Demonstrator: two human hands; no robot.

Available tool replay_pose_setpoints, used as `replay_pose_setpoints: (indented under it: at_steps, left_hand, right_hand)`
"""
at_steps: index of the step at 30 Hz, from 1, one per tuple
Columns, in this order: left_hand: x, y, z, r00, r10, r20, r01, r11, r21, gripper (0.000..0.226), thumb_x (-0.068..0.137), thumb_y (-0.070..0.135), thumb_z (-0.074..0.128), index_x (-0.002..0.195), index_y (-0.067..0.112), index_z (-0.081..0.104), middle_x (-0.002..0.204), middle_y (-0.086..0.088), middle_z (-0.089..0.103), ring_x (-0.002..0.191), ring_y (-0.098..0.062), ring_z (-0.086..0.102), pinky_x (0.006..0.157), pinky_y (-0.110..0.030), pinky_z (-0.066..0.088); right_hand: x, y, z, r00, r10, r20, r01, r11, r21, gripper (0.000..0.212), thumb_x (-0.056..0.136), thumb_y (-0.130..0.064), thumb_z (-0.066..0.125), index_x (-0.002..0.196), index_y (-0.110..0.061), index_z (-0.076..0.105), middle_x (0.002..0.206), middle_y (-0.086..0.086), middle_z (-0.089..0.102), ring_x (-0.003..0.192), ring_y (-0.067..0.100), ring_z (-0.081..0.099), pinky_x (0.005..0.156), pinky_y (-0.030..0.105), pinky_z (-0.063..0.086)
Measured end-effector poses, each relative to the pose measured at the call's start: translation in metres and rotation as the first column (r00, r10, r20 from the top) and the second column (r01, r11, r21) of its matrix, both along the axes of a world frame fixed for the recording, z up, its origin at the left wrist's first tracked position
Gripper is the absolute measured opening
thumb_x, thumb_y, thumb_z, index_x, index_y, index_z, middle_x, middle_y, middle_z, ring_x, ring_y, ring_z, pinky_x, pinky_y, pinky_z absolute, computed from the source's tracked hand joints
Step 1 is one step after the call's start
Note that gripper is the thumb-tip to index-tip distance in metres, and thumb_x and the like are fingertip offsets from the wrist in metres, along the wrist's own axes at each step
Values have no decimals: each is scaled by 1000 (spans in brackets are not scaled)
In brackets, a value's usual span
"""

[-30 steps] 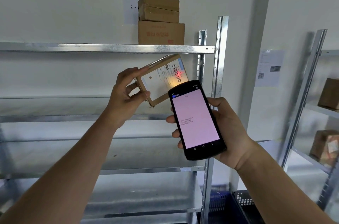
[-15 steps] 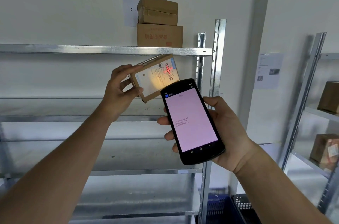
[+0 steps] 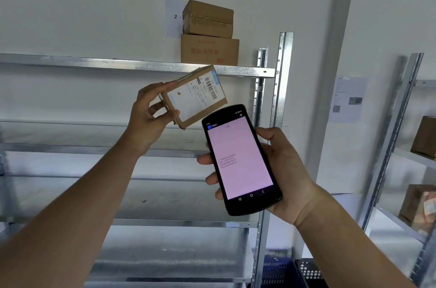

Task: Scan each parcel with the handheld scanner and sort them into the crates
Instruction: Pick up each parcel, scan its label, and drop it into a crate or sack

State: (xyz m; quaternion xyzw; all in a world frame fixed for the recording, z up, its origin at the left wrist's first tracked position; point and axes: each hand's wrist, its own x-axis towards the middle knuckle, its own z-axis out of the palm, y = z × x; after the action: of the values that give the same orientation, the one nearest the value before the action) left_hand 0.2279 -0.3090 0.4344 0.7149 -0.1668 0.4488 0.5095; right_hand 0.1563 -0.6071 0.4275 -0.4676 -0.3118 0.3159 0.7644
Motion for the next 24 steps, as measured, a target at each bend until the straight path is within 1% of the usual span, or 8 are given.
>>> replay_pose_setpoints:
  at_steps: [3, 6, 10, 13, 16, 19, 22, 24]
  left_hand:
    - [-9, 5, -10, 999, 16, -45, -20, 995, -93, 69, 86, -2, 83, 141, 36, 64, 145, -5, 52, 143, -30, 49, 105, -43, 59]
    - [-31, 14, -27, 999, -24, -42, 13, 970, -242, 68, 89, -1, 80, 139, 41, 63, 146, -8, 54, 142, -32, 51, 100, -56, 60]
    - [-72, 39, -48, 997, 20, -75, -49, 913, -406, 64, 91, -5, 76, 136, 39, 65, 138, -2, 62, 135, -28, 59, 96, -55, 62]
    - [-102, 71, -61, 986, 113, -121, -158, 862, -482, 64, 90, -5, 78, 135, 40, 67, 136, -4, 60, 128, -28, 64, 93, -51, 64]
    - [-132, 110, -75, 971, 191, -147, -238, 848, -474, 61, 91, -6, 76, 137, 33, 66, 127, -6, 67, 112, -25, 74, 87, -46, 65]
    - [-166, 160, -92, 952, 260, -162, -306, 842, -444, 59, 92, -7, 75, 136, 32, 68, 119, -12, 73, 104, -30, 77, 86, -50, 65]
    - [-203, 216, -109, 928, 312, -204, -371, 819, -438, 59, 91, -7, 76, 138, 27, 67, 107, -26, 73, 80, -36, 78, 76, -50, 66]
    - [-228, 251, -118, 912, 338, -234, -409, 804, -432, 60, 90, -4, 78, 137, 32, 68, 112, -29, 71, 82, -40, 77, 78, -53, 66]
  right_hand:
    - [4, 15, 3, 998, -53, 23, 51, 996, 67, 64, 97, -54, 37, 127, -15, 77, 125, 25, 73, 90, 38, 73, 78, 45, 63]
    - [14, 45, 3, 991, -129, 41, 123, 984, 126, 67, 104, -53, 27, 143, -14, 64, 135, 30, 67, 94, 37, 69, 79, 44, 62]
    - [18, 103, -6, 985, -171, 17, 166, 973, 157, 63, 107, -51, 25, 142, -15, 64, 137, 26, 68, 105, 41, 65, 82, 47, 63]
    - [11, 156, -15, 991, -123, -41, 129, 972, 194, 61, 105, -48, 26, 126, -18, 75, 130, 21, 72, 101, 39, 69, 86, 49, 62]
    - [-6, 212, -25, 995, -65, -81, 80, 975, 205, 60, 105, -48, 27, 122, -17, 75, 121, 18, 75, 97, 36, 68, 85, 47, 60]
    - [-29, 273, -36, 994, -7, -105, 26, 984, 179, 59, 105, -50, 29, 126, -13, 70, 117, 16, 75, 92, 35, 70, 84, 46, 59]
    - [-51, 340, -46, 988, 60, -141, -36, 985, 167, 58, 104, -54, 33, 124, -15, 71, 115, 15, 74, 87, 35, 71, 80, 42, 59]
    - [-68, 383, -53, 985, 96, -146, -70, 983, 171, 58, 104, -54, 33, 125, -16, 71, 116, 15, 75, 85, 35, 72, 84, 43, 57]
